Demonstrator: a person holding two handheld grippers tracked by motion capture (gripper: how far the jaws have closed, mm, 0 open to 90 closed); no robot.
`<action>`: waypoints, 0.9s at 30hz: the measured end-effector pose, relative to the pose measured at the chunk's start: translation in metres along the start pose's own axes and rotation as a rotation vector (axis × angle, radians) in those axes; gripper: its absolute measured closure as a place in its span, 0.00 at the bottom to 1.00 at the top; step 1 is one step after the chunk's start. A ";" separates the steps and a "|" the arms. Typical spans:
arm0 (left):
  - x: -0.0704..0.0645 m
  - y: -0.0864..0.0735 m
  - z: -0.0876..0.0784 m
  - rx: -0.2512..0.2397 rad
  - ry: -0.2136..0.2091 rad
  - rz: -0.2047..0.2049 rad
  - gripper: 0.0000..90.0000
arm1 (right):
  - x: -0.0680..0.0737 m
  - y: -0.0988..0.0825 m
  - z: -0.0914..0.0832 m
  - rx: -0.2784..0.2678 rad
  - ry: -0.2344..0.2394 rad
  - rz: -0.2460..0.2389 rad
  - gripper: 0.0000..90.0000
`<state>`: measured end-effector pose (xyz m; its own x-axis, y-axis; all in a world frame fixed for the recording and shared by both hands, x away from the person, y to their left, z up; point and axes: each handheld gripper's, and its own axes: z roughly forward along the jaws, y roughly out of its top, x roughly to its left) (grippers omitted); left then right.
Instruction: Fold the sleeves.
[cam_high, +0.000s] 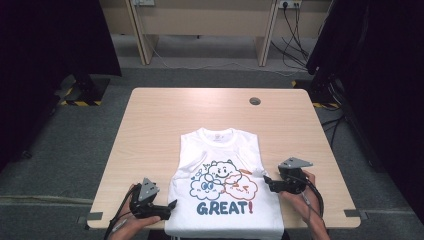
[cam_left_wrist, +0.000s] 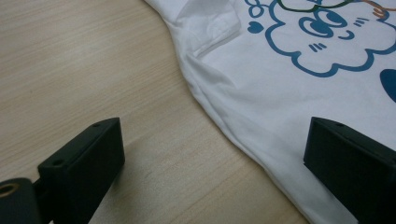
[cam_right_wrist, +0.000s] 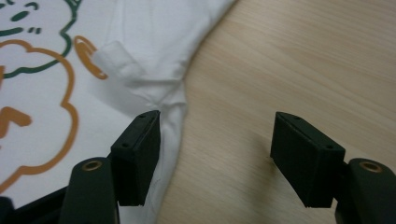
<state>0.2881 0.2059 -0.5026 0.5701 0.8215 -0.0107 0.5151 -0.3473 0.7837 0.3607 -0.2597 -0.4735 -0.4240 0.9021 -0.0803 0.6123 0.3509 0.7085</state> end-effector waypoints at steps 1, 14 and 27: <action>0.000 0.000 0.000 0.000 0.000 0.000 0.05 | -0.003 0.001 -0.005 -0.020 -0.014 0.016 0.38; 0.000 0.000 0.000 -0.003 0.000 -0.002 0.05 | 0.008 0.004 0.007 0.003 0.001 -0.033 0.34; 0.000 0.000 0.000 -0.001 0.001 -0.002 0.05 | -0.005 0.028 0.004 -0.090 0.014 0.091 0.25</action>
<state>0.2880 0.2057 -0.5026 0.5687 0.8224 -0.0117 0.5157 -0.3455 0.7840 0.3826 -0.2540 -0.4562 -0.3790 0.9254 -0.0032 0.5864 0.2429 0.7727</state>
